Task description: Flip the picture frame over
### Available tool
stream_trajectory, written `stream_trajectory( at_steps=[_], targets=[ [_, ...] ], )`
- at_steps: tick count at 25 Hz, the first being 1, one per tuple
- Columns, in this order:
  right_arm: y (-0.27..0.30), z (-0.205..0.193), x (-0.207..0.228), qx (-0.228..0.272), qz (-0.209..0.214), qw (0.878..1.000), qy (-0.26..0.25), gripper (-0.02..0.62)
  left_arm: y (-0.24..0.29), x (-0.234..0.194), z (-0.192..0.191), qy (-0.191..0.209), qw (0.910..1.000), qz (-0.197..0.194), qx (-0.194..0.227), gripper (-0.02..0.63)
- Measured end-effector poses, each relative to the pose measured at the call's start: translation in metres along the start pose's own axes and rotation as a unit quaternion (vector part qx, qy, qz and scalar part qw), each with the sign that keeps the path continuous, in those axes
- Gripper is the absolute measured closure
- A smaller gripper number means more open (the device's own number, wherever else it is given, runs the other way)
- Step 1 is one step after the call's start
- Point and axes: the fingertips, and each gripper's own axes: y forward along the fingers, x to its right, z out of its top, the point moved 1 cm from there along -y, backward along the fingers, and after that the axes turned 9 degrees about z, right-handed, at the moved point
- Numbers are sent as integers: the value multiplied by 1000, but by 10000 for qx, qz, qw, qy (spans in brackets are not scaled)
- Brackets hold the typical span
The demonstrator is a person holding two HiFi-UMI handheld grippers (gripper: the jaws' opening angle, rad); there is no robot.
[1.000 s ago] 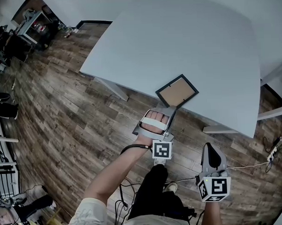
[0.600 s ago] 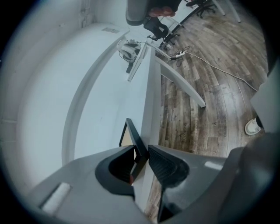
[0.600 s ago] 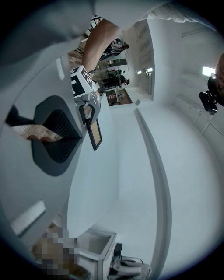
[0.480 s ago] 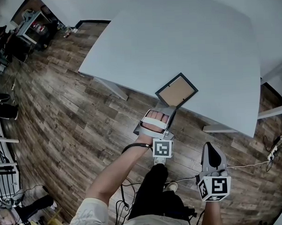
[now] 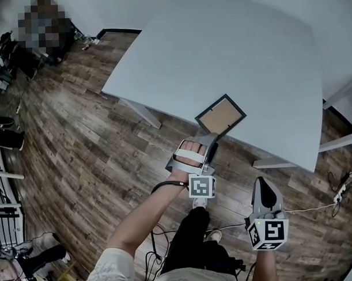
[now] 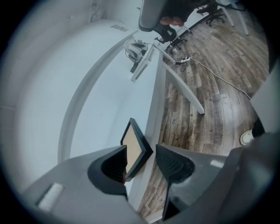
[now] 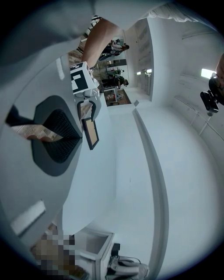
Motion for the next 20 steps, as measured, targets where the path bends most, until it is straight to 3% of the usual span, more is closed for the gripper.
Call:
stream_trajectory(
  at_steps=[5,10,12,14,17,20],
  targets=[
    [-8,16,-1,173,-35,9998,-52,572,-17,-25,8,-432,9989,170,32,400],
    [-22,31,-4,353,-50,9993,-138,572,-41,-51,23,-1273,9914,304,70,402],
    [-29,39,-4,449,-60,9988,-173,572,-52,-61,28,-1862,9820,312,33,402],
    [-37,46,-5,548,-70,9983,-199,572,-65,-71,31,-2725,9617,290,-47,408],
    [-49,59,-8,719,-74,9970,-261,572,-90,-91,33,-4044,9138,353,-157,445],
    [-65,72,-12,910,-78,9953,-337,572,-119,-112,39,-4870,8710,639,-110,488]
  ],
)
